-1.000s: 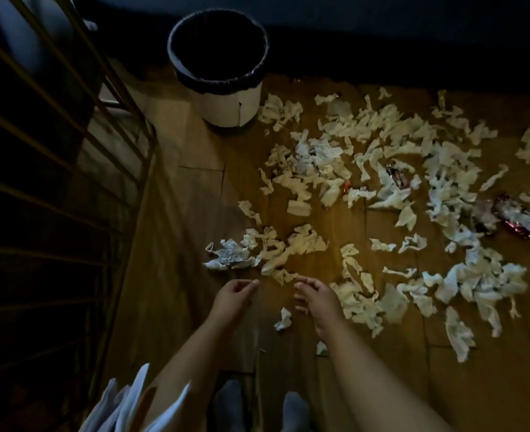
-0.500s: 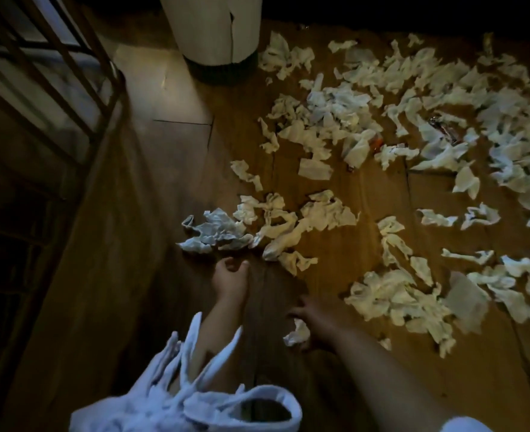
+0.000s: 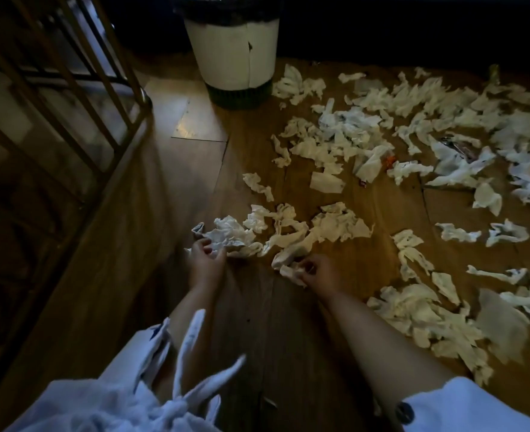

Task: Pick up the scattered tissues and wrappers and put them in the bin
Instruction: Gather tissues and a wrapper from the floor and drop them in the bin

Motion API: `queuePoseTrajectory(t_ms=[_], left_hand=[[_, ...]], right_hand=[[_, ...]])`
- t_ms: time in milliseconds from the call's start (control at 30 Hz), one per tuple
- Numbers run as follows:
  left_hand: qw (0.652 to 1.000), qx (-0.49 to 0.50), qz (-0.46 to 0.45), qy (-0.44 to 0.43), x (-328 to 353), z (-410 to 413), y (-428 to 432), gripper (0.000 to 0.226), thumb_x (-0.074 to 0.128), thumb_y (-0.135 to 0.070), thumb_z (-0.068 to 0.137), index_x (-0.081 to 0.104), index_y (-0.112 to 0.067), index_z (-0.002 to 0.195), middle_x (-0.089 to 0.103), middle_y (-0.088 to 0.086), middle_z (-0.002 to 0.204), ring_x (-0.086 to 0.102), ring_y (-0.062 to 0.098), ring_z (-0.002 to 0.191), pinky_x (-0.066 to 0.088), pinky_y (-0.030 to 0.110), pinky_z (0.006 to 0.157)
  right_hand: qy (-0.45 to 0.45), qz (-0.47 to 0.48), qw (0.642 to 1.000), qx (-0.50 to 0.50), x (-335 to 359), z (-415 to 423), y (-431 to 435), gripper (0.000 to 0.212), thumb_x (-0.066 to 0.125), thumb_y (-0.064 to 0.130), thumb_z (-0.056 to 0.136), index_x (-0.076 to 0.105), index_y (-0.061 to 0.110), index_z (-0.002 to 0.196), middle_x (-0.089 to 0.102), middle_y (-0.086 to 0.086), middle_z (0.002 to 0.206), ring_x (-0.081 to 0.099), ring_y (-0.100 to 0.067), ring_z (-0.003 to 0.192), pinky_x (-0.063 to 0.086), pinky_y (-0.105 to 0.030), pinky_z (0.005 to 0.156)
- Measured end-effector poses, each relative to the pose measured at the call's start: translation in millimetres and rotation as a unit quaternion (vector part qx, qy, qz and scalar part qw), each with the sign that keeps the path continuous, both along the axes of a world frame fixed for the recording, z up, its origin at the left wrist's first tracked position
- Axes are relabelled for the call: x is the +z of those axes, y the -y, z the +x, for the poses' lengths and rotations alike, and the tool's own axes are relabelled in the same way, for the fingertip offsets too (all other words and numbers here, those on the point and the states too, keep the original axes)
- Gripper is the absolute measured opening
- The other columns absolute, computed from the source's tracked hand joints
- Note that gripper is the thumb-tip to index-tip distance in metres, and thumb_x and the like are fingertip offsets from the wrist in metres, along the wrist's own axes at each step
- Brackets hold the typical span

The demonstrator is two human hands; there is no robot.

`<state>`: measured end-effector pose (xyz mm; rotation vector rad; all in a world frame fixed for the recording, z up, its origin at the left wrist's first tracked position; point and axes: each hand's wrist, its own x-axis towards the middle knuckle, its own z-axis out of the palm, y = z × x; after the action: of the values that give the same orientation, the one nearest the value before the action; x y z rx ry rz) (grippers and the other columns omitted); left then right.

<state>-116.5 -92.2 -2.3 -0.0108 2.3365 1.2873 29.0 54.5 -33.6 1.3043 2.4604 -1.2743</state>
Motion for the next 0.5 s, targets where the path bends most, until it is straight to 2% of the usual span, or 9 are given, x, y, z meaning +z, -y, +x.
queuePoseTrajectory(t_ms=[67,133,233,333,433,500], left_hand=[[0.999,-0.019,-0.044,-0.016,-8,-1,1,0.050,0.060,-0.016,0.088,0.041,-0.009,0.133,0.045,0.017,0.134,0.049,0.027,0.118,0.042,0.031,0.089],[0.995,-0.040,-0.089,-0.028,-17,-6,0,0.057,0.064,-0.022,0.085,0.040,-0.017,0.136,0.035,0.016,0.141,0.041,0.030,0.126,0.040,0.038,0.099],[0.990,-0.075,-0.118,-0.031,-31,-18,-5,0.066,0.068,-0.025,0.082,0.034,-0.030,0.139,0.014,0.010,0.153,0.019,0.033,0.140,0.030,0.049,0.111],[0.983,-0.121,-0.138,-0.020,-40,-32,-15,0.075,0.069,-0.031,0.080,0.026,-0.038,0.142,-0.002,0.005,0.157,0.005,0.037,0.143,0.023,0.054,0.113],[0.974,-0.166,-0.152,0.015,-44,-37,-26,0.080,0.066,-0.034,0.082,0.017,-0.041,0.145,-0.011,0.004,0.157,-0.003,0.039,0.143,0.020,0.057,0.113],[0.968,-0.207,-0.143,0.015,-44,-33,-34,0.073,0.064,-0.029,0.085,0.023,-0.035,0.145,-0.004,0.007,0.158,0.004,0.036,0.144,0.023,0.051,0.112]], right_hand=[[0.023,0.029,0.999,0.003,-11,-3,-6,0.018,0.065,0.016,0.084,0.063,0.017,0.101,0.049,-0.006,0.128,0.051,-0.021,0.116,0.044,-0.040,0.101],[0.035,0.018,0.999,0.011,-26,0,-5,0.022,0.065,0.018,0.083,0.054,0.021,0.103,0.049,-0.007,0.129,0.052,-0.023,0.115,0.045,-0.042,0.099],[0.074,0.046,0.993,0.078,-32,11,3,0.021,0.065,0.022,0.083,0.061,0.019,0.103,0.059,0.001,0.107,0.056,-0.012,0.095,0.047,-0.027,0.082],[0.078,0.046,0.987,0.133,-31,28,1,0.019,0.061,0.023,0.086,0.063,0.019,0.104,0.055,0.005,0.100,0.053,-0.009,0.094,0.039,-0.023,0.077],[0.019,0.011,0.999,0.044,-26,37,-9,0.023,0.059,0.020,0.089,0.060,0.018,0.111,0.055,0.002,0.113,0.054,-0.014,0.106,0.041,-0.024,0.086],[-0.038,0.010,0.999,-0.033,-21,38,-15,0.033,0.059,0.020,0.089,0.055,0.018,0.121,0.055,0.000,0.122,0.054,-0.017,0.113,0.041,-0.024,0.088]])
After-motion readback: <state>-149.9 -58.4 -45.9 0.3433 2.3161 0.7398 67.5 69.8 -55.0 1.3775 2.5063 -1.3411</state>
